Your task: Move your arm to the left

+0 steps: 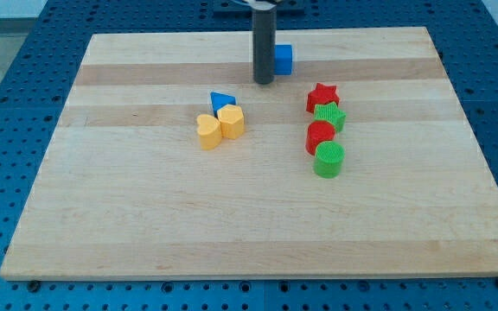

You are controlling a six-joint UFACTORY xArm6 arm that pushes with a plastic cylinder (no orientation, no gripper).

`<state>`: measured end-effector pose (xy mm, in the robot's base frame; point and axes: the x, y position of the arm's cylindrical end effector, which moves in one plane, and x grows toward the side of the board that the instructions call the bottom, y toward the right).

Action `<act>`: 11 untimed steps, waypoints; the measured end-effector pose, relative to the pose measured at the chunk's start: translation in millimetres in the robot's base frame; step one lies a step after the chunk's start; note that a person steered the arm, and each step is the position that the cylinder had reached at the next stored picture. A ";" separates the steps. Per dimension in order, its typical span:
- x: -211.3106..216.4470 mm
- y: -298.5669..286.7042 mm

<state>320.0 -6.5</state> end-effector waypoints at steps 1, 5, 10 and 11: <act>6.8 -20.9; 0.5 -142.4; -18.9 -248.5; -21.2 -259.6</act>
